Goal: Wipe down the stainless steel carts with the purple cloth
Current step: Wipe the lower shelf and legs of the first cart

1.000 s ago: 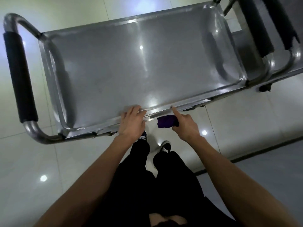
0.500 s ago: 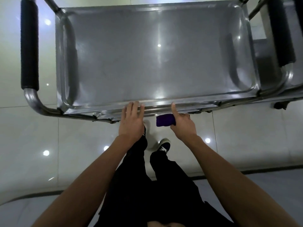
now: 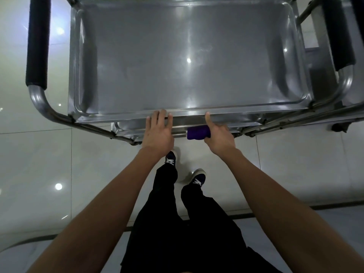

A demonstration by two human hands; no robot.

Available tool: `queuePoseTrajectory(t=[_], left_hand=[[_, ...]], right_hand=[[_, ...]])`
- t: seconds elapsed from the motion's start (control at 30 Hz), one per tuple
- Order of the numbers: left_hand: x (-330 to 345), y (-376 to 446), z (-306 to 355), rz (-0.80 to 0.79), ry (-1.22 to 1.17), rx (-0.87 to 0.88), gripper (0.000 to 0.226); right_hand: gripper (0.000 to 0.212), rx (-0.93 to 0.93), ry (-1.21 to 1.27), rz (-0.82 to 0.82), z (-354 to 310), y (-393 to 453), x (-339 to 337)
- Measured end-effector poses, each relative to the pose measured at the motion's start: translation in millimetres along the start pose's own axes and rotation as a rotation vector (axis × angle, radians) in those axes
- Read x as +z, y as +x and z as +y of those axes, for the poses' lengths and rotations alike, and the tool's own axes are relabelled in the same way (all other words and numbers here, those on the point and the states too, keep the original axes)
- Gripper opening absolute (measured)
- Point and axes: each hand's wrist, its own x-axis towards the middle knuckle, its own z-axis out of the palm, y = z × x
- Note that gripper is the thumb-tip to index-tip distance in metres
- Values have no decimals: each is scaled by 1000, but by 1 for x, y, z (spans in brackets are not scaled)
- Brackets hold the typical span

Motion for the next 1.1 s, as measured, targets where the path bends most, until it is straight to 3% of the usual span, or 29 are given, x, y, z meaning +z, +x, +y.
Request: queuePoseTrajectory(t=[0.67,0.93,1.1], left_hand=[[-23,63,-30,-21,13,80,70],[-3,18,-38,-15,-93,31,56],[14,-31,-45,-40,-141,-44,52]], right_hand=[[99,79,74,17,-16,37,-17],[53,-70,188,125,-22,6,9],[50,-125,220,107,-31,-11,34]])
